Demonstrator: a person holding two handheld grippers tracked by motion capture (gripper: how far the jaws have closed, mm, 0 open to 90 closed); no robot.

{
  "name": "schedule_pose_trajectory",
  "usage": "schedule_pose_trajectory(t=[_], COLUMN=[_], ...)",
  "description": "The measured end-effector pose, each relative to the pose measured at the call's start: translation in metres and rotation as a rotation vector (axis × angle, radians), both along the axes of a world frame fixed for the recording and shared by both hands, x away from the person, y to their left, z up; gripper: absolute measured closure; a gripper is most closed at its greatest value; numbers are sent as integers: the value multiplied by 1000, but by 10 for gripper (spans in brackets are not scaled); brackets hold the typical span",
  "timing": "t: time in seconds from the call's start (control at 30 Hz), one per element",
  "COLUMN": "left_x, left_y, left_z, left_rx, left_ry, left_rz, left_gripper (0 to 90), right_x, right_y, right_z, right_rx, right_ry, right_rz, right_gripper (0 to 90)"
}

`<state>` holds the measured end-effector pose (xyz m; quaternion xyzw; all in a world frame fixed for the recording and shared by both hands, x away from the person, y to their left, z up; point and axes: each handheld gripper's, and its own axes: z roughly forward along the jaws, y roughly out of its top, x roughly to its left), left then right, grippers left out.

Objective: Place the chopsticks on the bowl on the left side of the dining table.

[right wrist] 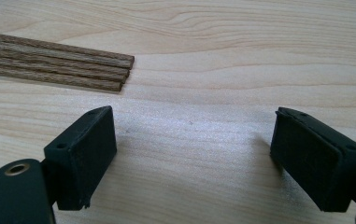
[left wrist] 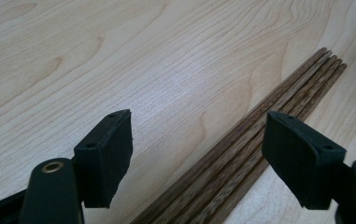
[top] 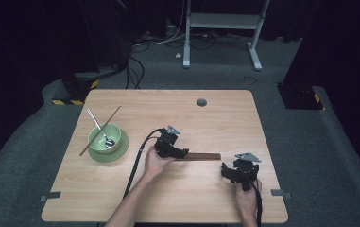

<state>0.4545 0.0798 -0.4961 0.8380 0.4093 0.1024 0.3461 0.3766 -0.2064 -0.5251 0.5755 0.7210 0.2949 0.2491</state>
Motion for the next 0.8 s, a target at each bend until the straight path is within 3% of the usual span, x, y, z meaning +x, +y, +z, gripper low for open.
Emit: schedule_pose_trajectory(t=[0.1, 0.33, 0.8], left_x=[-1, 1, 6], left_y=[-3, -6, -3], left_z=[-3, -8, -12], left_rx=[40, 56, 39], left_ry=[-24, -13, 2], left_rz=[-6, -14, 14], left_gripper=[284, 354, 376], right_x=[0, 0, -1], right_y=[0, 0, 1], right_z=[0, 0, 0], right_rx=[0, 0, 2], right_ry=[0, 0, 2], right_rz=[0, 0, -2], right_gripper=[139, 139, 139])
